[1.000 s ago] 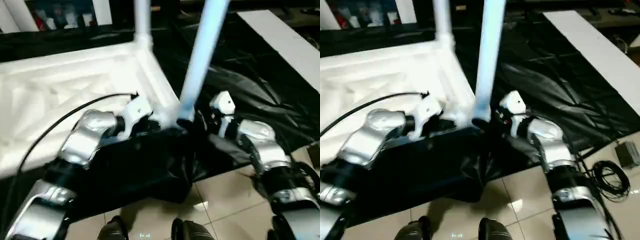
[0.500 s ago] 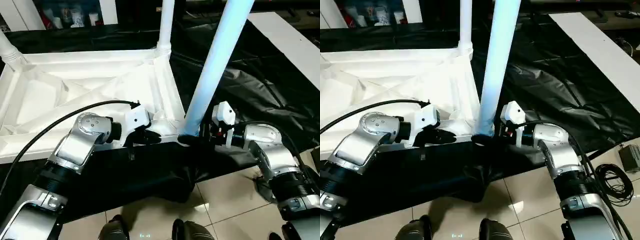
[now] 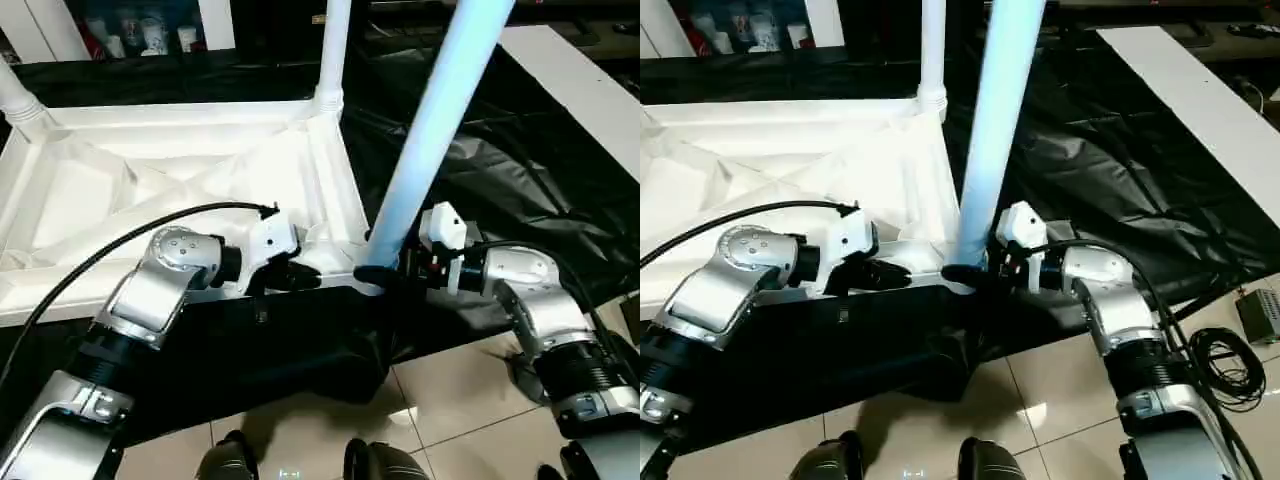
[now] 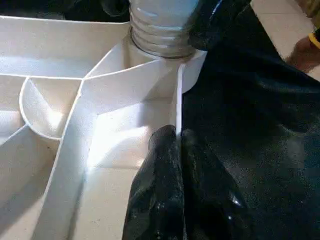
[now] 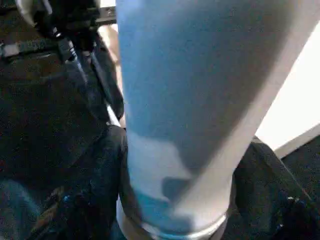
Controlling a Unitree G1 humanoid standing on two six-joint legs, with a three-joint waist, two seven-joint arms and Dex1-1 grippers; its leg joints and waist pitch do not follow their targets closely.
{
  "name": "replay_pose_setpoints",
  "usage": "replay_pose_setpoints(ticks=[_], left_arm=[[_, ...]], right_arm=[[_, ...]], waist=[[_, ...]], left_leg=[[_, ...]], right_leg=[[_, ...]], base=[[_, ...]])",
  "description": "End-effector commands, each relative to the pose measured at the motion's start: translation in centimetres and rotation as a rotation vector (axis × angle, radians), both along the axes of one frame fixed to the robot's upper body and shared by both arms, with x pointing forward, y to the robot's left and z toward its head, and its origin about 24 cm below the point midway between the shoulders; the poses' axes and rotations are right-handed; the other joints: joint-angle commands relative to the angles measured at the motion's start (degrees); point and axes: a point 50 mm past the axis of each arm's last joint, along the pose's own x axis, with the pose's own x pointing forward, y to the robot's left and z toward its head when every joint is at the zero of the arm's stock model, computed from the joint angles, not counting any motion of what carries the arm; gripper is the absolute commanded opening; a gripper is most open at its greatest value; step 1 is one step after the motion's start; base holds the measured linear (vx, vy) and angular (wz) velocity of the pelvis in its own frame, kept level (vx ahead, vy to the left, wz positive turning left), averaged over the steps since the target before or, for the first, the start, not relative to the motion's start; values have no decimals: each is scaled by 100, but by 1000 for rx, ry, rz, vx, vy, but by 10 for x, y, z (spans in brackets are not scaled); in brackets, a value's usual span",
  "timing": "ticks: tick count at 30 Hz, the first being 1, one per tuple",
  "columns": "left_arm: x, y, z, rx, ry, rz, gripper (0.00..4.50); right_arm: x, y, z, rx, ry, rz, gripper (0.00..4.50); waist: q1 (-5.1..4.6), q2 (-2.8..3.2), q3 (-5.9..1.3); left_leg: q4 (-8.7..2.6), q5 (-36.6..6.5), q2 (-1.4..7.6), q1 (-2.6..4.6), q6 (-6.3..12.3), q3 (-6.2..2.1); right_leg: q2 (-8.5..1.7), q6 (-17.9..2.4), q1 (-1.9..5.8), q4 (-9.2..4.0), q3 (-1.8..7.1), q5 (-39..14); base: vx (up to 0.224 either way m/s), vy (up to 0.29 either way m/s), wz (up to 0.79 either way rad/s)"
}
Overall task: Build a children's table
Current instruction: Rotate leg to tighten
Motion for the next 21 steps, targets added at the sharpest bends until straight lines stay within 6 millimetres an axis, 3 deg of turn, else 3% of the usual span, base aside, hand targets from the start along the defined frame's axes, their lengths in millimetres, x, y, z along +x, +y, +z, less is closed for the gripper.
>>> replay_pose_setpoints(ticks=[1,2,4,5,11,15,21], left_arm=[[6,-10,-17,-23,36,121,0],[7,-11,-17,-23,32,139,0],[14,-15,-19,-26,21,219,0],[17,-17,-19,-27,23,252,0],[33,-29,-23,-24,12,456,0],[41,-34,-25,6,-8,550,0],[41,-33,-25,28,-16,554,0]], right_arm=[[9,0,-15,28,50,-210,265],[10,0,-16,37,54,-235,265],[14,5,-21,73,78,-335,265],[16,8,-24,88,86,-382,265],[30,31,-35,94,123,-660,264],[37,49,-35,106,147,-773,264],[41,63,-23,232,135,-724,264]], waist=[[-24,-35,-385],[-22,-37,-368],[-35,-34,-380],[-37,-21,-375],[-59,-16,-386],[-68,-18,-406],[-59,-35,-415]], left_leg=[[-232,-688,125,118,618,-16],[-257,-916,122,134,460,-35],[-273,-968,126,124,315,-54],[-275,-1079,133,149,250,-51],[-290,-1193,108,152,83,-59],[-278,-1161,93,145,136,-50],[-273,-1083,94,119,268,-47]], right_leg=[[-285,-1553,264,-369,241,-389],[-300,-1478,260,-423,233,-881],[-308,-1380,275,-433,230,-1148],[-311,-1333,241,-457,237,-1283],[-299,-1201,222,-481,244,-1348],[-284,-1167,220,-461,250,-1086],[-282,-1146,237,-439,242,-810]], base=[[0,0,0],[0,0,0],[0,0,0],[0,0,0],[0,0,0],[0,0,0],[0,0,0]])
